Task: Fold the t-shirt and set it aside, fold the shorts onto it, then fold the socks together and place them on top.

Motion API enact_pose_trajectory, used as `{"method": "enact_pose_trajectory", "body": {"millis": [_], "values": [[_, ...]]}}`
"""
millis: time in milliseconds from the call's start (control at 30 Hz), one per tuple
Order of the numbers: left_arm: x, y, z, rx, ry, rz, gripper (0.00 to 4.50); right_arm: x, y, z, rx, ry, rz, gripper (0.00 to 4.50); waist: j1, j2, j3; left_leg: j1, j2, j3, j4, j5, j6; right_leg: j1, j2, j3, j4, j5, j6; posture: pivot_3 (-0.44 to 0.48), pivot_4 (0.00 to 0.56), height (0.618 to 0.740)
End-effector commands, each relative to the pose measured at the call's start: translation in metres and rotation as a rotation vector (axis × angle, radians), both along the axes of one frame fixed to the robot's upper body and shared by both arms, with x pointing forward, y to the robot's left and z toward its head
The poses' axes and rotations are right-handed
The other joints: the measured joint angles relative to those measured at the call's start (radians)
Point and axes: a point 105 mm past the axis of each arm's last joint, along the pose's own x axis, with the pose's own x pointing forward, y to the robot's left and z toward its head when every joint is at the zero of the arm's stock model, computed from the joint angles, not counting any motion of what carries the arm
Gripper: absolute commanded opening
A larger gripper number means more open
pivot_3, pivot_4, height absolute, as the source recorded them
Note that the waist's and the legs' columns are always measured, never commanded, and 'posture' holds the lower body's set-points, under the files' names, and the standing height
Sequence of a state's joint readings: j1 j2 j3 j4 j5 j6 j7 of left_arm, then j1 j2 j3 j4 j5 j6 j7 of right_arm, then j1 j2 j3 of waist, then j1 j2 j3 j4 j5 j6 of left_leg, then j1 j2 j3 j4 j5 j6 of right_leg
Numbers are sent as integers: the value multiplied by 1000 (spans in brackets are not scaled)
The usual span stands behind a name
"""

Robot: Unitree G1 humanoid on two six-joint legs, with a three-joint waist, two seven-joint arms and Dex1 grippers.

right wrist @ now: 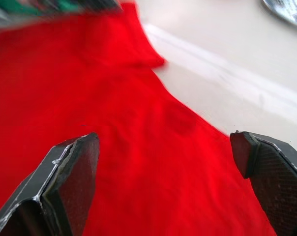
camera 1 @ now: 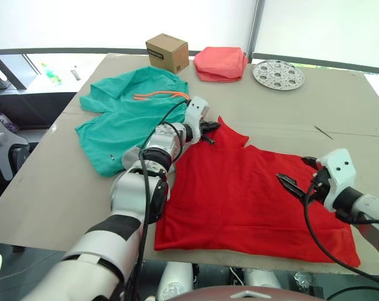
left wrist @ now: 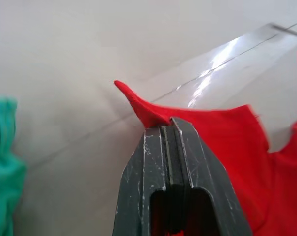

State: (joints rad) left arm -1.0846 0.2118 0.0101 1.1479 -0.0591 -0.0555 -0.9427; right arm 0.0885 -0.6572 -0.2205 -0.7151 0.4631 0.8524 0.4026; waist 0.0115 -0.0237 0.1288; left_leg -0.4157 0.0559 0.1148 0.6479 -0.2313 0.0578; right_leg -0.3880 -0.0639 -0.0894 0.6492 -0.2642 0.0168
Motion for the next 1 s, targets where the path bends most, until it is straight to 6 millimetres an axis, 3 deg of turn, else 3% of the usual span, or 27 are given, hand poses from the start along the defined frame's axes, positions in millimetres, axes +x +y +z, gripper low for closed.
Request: {"method": "enact_pose_trajectory", "body": {"millis": [33,133,200,333,500,667,767,867,933,967,1000], "values": [[-25,-7,15,43,-199,-226,24,5,-5,5,-39,-3,-16,4500,-1,1,0,0,0,0,0,0,0,0,0,0,0,0,0,0,150,740],[-57,-2,5,110,-295,-395,24,11,-16,2,-76,29,-52,4500,0,2,-1,0,0,0,0,0,0,0,-2,1,0,0,0,0,150,740],[-66,1,-1,156,-336,-427,24,13,-23,1,-103,39,-76,4500,0,2,-1,0,0,0,0,0,0,0,-3,1,0,0,0,0,150,740],[-94,25,-31,330,-445,-530,24,19,-43,2,-168,79,-138,4500,1,2,-1,0,0,0,1,-1,1,0,-4,1,1,0,0,0,150,740],[-112,32,-35,365,-576,-566,24,24,-57,4,-251,91,-162,4500,4,3,-1,0,0,0,1,-1,2,0,-6,0,1,0,0,0,150,740],[-122,29,-35,408,-785,-587,24,29,-46,8,-229,68,-115,4500,2,3,-1,0,0,0,1,-1,2,0,-6,0,1,0,0,0,150,740],[-124,34,-38,410,-743,-621,24,30,-40,5,-233,69,-94,4500,1,3,-1,0,0,0,1,-1,2,0,-6,-1,2,0,0,0,150,740],[-119,44,-41,389,-654,-580,863,29,-38,3,-234,71,-88,4500,1,3,-1,0,0,0,1,-1,2,0,-5,-1,2,0,0,0,150,740],[-114,52,-41,315,-516,-515,2015,27,-34,5,-219,62,-64,4500,0,3,-1,0,0,0,1,-1,2,0,-5,-1,2,0,0,0,150,740],[-113,55,-39,253,-422,-481,2307,24,-29,7,-211,51,-32,4500,0,3,-1,0,0,0,1,-1,2,0,-5,-1,2,0,0,0,150,740],[-113,58,-38,192,-329,-456,2307,21,-23,9,-201,40,6,4500,-1,3,-1,0,0,0,1,-1,2,0,-5,-1,2,0,0,0,150,740]]}}
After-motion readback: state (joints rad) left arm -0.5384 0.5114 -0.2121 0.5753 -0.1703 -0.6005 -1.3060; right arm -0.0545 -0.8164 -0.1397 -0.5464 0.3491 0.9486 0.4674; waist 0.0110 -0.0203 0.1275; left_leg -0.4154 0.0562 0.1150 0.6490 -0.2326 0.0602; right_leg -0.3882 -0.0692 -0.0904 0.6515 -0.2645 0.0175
